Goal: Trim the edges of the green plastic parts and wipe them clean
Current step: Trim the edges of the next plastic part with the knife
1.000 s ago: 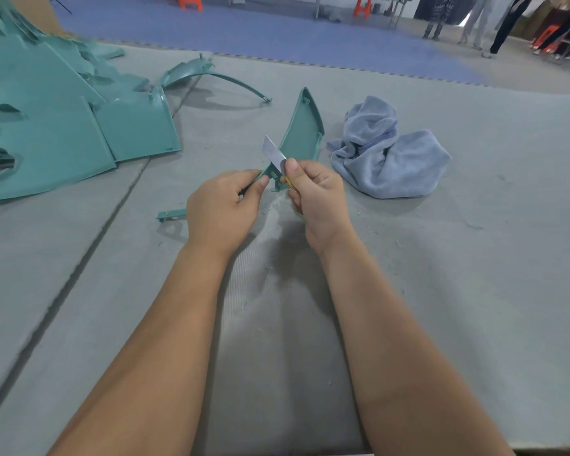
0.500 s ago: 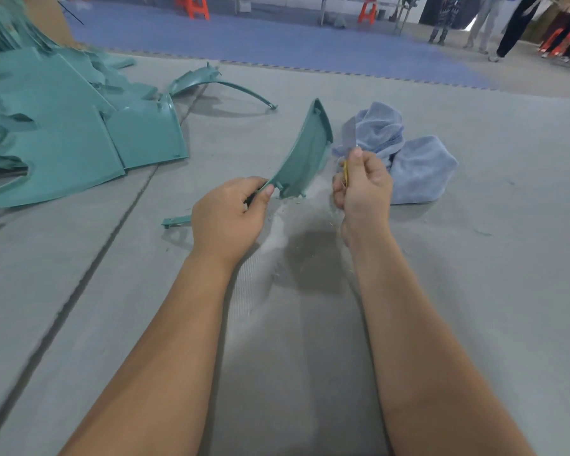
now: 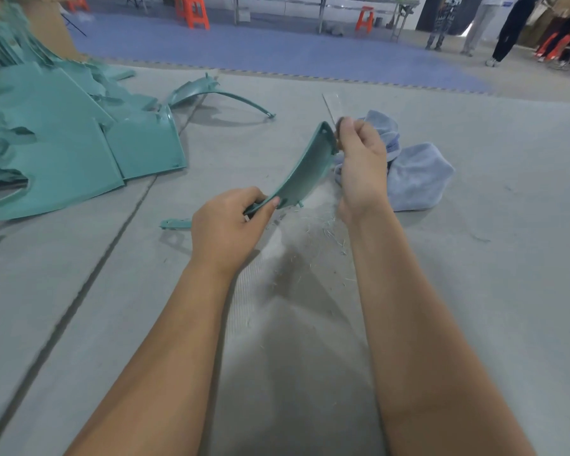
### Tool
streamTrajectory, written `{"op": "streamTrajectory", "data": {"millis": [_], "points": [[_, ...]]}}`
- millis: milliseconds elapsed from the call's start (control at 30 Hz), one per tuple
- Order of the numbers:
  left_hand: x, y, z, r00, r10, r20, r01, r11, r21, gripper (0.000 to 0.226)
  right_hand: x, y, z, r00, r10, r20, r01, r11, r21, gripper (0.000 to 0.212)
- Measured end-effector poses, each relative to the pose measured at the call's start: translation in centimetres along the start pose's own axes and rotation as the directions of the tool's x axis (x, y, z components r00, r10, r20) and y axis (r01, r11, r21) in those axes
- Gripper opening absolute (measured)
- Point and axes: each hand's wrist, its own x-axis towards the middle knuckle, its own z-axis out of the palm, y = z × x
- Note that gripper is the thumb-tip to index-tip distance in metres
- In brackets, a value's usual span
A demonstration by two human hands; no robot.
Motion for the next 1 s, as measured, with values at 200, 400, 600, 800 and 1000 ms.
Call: {"op": "streamTrajectory", "data": {"millis": [200,400,600,800,1000], "points": [[0.1,-0.1,0.0,1.0,0.005,0.004,-0.005,1.0,-0.013,0.034,0.5,-0.1,0.0,0.988,-0.152,-0.003,0.15,0.98,-0.133,0.027],[0.2,-0.2,0.1,1.0,0.001,-0.001,-0.002,1.0,-0.016,0.036,0.5,0.3,0.1,0.974,-0.228,-0.002,0.216,0.925,-0.314,0.028],[0.2,-0.3,0.2,1.0,-0.011,0.004,0.011,1.0,-0.025,0.036,-0.1,0.5,0.3,0.97,-0.243,-0.004,0.224,0.902,-0.369,0.028],[0.3,-0.4,0.4,0.997,-0.07,0.014,0.07,0.996,-0.059,0.036,-1.5,1.9,0.7,0.961,-0.277,0.0,0.258,0.893,-0.369,0.024],[0.5,-0.6,0.5,0.989,-0.148,0.002,0.147,0.986,-0.084,0.036,-3.0,3.3,0.7,0.94,-0.314,0.131,0.338,0.822,-0.459,0.028]]}}
